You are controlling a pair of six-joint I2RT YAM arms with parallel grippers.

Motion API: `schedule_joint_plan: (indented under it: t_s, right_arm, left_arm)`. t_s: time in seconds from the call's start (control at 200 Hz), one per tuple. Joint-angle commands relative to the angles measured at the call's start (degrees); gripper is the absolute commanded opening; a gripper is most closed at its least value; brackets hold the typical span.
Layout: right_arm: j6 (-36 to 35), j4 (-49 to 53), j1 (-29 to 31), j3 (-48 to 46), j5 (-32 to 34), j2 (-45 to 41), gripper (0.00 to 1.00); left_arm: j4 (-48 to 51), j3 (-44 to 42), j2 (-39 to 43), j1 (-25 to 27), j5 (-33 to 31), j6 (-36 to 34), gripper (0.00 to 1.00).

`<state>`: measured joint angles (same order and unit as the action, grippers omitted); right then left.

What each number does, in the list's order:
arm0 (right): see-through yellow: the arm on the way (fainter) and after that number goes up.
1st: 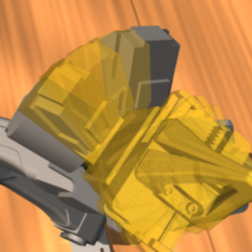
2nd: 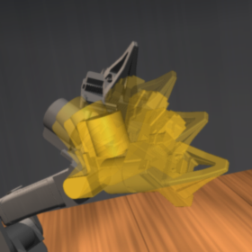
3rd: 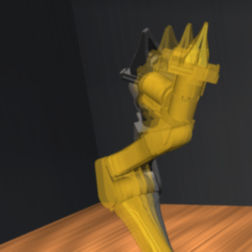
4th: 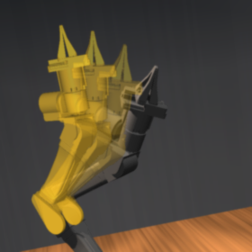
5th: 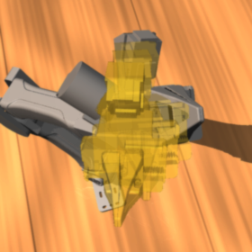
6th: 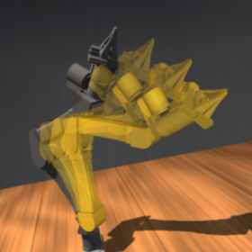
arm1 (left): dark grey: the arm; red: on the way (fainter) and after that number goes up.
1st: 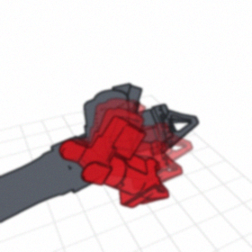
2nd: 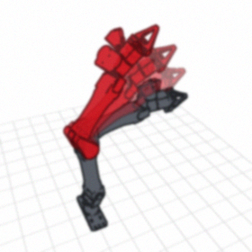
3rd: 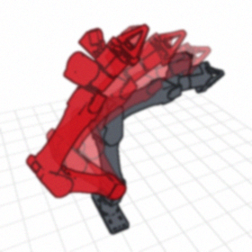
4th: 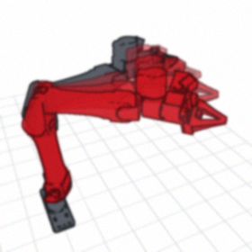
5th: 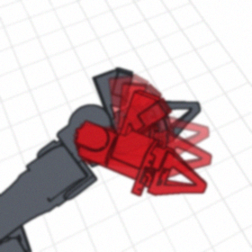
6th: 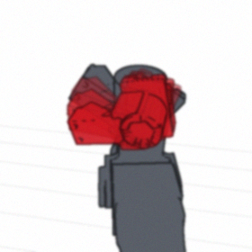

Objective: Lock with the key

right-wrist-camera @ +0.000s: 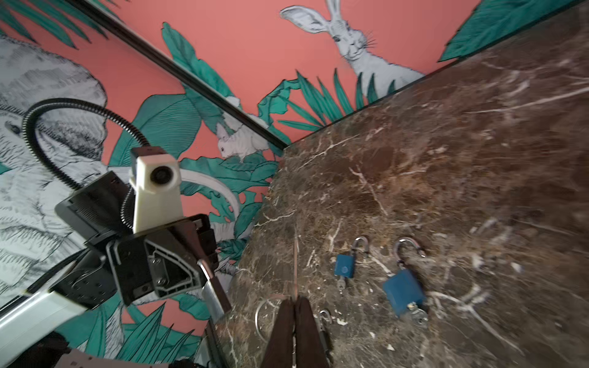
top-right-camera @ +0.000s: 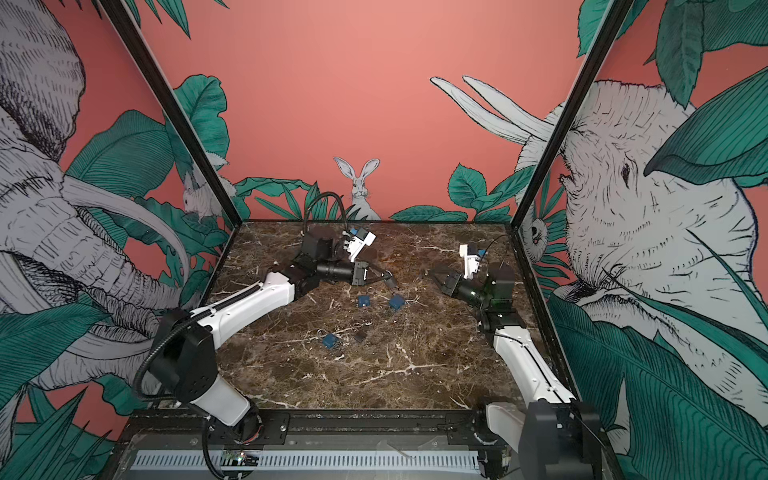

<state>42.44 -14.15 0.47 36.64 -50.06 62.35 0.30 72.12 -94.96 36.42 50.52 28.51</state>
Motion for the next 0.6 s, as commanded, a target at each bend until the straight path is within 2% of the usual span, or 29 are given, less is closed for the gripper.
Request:
schedule_joint_plan:
  t_s: [0.0,0.125,0.295,0.44,0.47,0.595]
  right_arm:
    - [-4.31,6.65,-3.00,0.00,3.11,-2.40,0.00]
    - [-5.62,10.87,-7.59,-0.75,4.20,-4.07,0.00]
    - [-6.05,11.52,-11.60,-3.16,3.59,-5.57,0.00]
    - [-6.42,11.46,-12.49,-4.54,4.31,-5.23,0.00]
    - [-6.80,11.80,-12.49,-4.56,4.70,-5.14,0.00]
    - [-7.47,12.04,-12.61,-4.73,5.76,-4.36,0.00]
  left_arm:
    - [2.92,2.89,-5.63,0.77,0.09,-2.51,0.00]
    - [3.26,8.87,-13.55,1.32,1.71,-1.35,0.00]
    - [5.53,19.16,-24.62,2.81,3.37,-0.56,0.00]
    - [10.60,29.41,-32.71,3.39,4.01,-2.11,0.00]
    - [11.66,31.05,-34.33,5.16,4.31,-2.22,0.00]
    - [15.15,39.39,-40.98,5.99,5.74,-0.96,0.00]
